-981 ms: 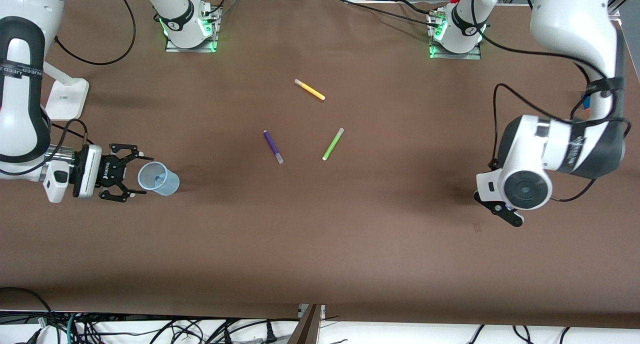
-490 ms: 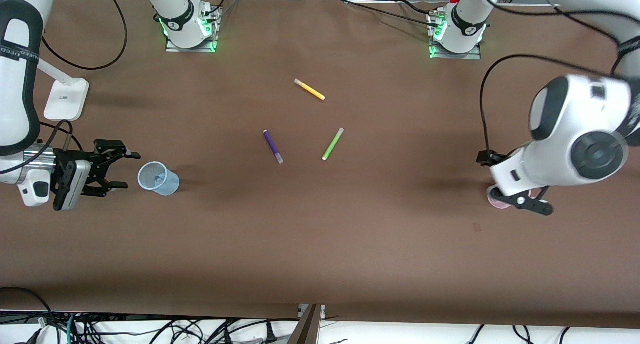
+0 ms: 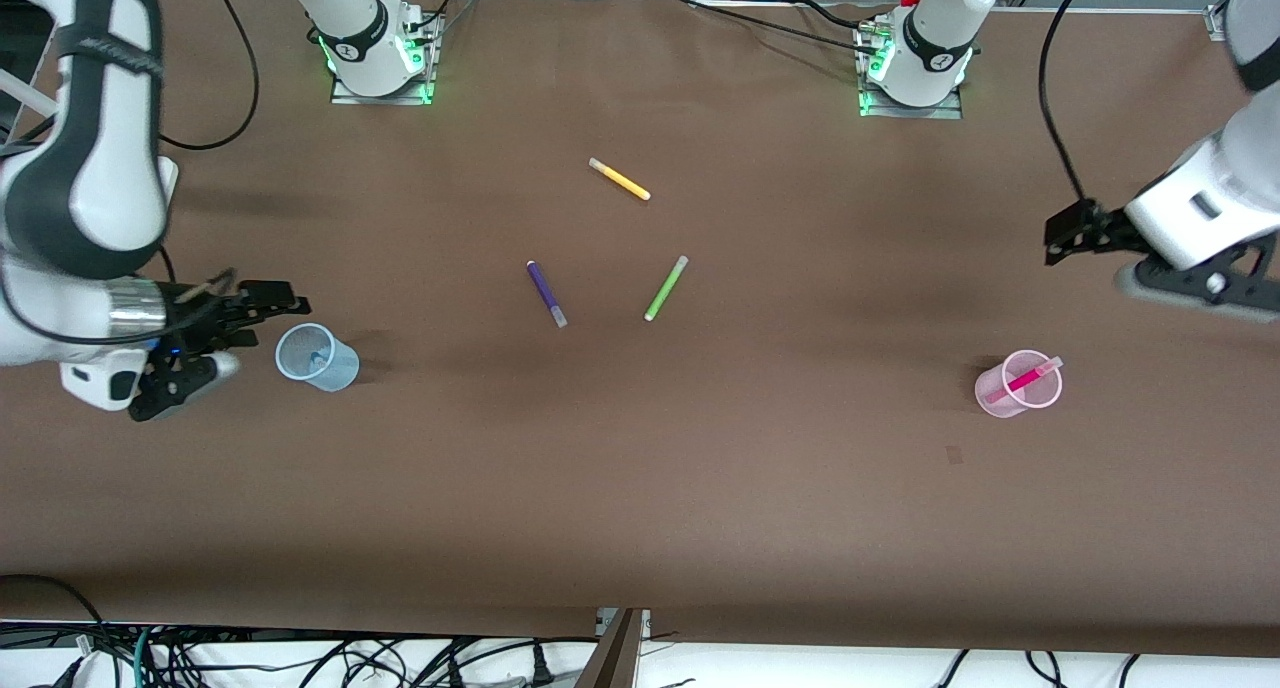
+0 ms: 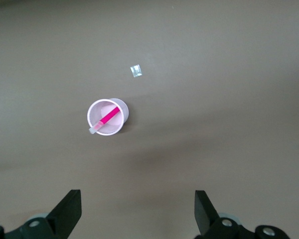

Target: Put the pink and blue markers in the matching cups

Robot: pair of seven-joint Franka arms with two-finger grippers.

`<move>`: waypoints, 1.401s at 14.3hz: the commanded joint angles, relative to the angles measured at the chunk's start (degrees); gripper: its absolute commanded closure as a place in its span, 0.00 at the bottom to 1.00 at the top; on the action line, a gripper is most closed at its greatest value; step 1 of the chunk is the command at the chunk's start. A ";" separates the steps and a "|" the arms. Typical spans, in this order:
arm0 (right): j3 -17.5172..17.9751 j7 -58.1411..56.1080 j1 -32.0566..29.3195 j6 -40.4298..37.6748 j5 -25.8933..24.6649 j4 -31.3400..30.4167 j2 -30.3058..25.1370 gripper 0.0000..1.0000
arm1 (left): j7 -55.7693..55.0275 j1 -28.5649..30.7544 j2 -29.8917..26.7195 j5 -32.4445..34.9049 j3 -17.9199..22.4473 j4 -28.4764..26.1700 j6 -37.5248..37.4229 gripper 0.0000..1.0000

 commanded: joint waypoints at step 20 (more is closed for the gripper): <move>17.29 24.96 -11.86 -7.22 -25.50 -13.87 -30.00 0.00 | -1.31 4.17 -7.04 -3.72 -1.88 -11.29 4.07 0.00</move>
